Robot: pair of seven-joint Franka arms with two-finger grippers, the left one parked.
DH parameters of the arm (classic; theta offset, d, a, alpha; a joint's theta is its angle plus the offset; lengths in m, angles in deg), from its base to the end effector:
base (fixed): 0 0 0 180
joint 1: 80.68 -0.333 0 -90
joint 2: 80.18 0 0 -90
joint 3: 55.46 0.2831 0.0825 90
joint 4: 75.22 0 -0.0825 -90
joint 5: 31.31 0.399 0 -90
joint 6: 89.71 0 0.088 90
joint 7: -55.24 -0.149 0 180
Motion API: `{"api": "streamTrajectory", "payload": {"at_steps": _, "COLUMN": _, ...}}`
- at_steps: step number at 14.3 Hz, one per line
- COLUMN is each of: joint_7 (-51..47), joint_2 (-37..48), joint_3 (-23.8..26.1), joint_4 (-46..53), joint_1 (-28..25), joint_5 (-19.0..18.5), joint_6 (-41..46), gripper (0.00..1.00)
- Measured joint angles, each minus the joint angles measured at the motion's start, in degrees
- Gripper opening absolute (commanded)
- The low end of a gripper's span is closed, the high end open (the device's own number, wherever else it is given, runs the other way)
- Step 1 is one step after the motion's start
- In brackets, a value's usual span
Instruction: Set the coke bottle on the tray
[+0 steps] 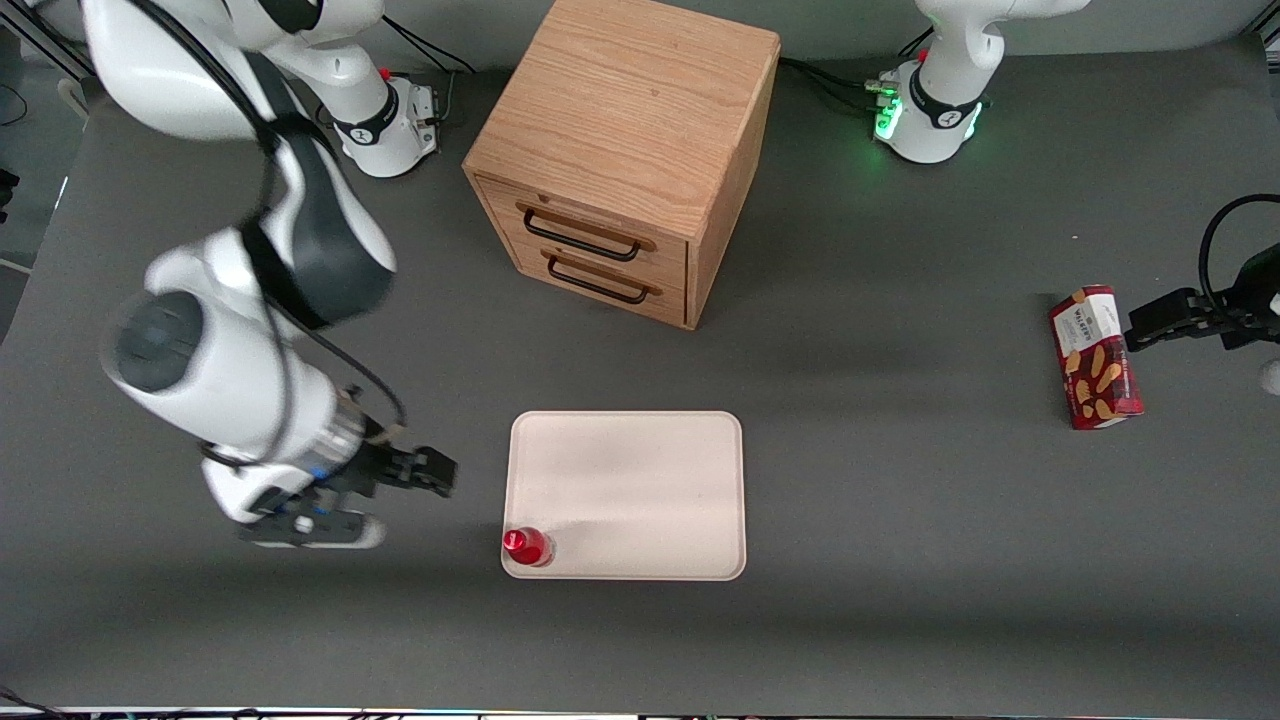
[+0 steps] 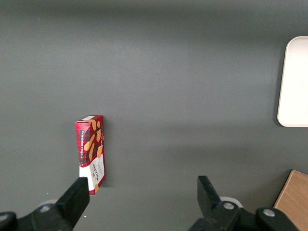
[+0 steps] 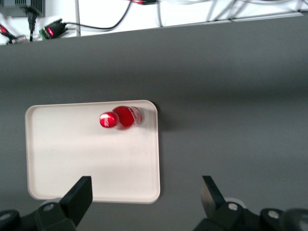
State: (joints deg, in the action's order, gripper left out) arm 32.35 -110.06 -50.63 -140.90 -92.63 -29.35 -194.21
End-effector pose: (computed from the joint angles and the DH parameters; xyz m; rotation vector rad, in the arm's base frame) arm 0.6991 0.2016 0.4486 -3.0060 0.1912 -0.1859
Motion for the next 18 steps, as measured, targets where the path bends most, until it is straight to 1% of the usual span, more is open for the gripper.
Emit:
{"api": "streamTrajectory", "payload": {"at_steps": 1, "joint_7": 0.19, "joint_2": 4.34, "joint_3": -2.29, "joint_4": -4.00, "joint_1": 0.29, "joint_5": 1.57, "joint_6": 0.39, "gripper": 1.00}}
{"api": "streamTrajectory", "payload": {"at_steps": 2, "joint_7": 0.49, "joint_2": 8.55, "joint_3": -3.89, "joint_4": -8.13, "joint_1": 0.62, "joint_5": 2.20, "joint_6": 1.12, "gripper": 1.00}}
{"api": "streamTrajectory", "payload": {"at_steps": 5, "joint_7": 2.28, "joint_2": 19.83, "joint_3": -8.29, "joint_4": -19.32, "joint_1": 0.75, "joint_5": 2.42, "joint_6": 5.55, "gripper": 1.00}}
{"api": "streamTrajectory", "payload": {"at_steps": 8, "joint_7": 9.05, "joint_2": 26.57, "joint_3": -13.17, "joint_4": -24.25, "joint_1": 0.70, "joint_5": 2.42, "joint_6": 12.02, "gripper": 1.00}}
{"api": "streamTrajectory", "payload": {"at_steps": 10, "joint_7": 12.69, "joint_2": 28.65, "joint_3": -16.14, "joint_4": -25.05, "joint_1": 0.79, "joint_5": 2.17, "joint_6": 14.39, "gripper": 1.00}}
{"api": "streamTrajectory", "payload": {"at_steps": 11, "joint_7": 13.48, "joint_2": 29.11, "joint_3": -16.76, "joint_4": -25.11, "joint_1": 0.81, "joint_5": 1.06, "joint_6": 14.78, "gripper": 1.00}}
{"api": "streamTrajectory", "payload": {"at_steps": 13, "joint_7": 13.75, "joint_2": 29.08, "joint_3": -16.51, "joint_4": -25.09, "joint_1": 0.52, "joint_5": -2.51, "joint_6": 14.74, "gripper": 1.00}}
{"api": "streamTrajectory", "payload": {"at_steps": 15, "joint_7": 13.75, "joint_2": 28.73, "joint_3": -16.08, "joint_4": -25.00, "joint_1": 0.14, "joint_5": -3.39, "joint_6": 14.65, "gripper": 1.00}}
{"api": "streamTrajectory", "payload": {"at_steps": 18, "joint_7": 13.75, "joint_2": 28.23, "joint_3": -15.92, "joint_4": -24.79, "joint_1": 0.11, "joint_5": -3.46, "joint_6": 14.59, "gripper": 1.00}}
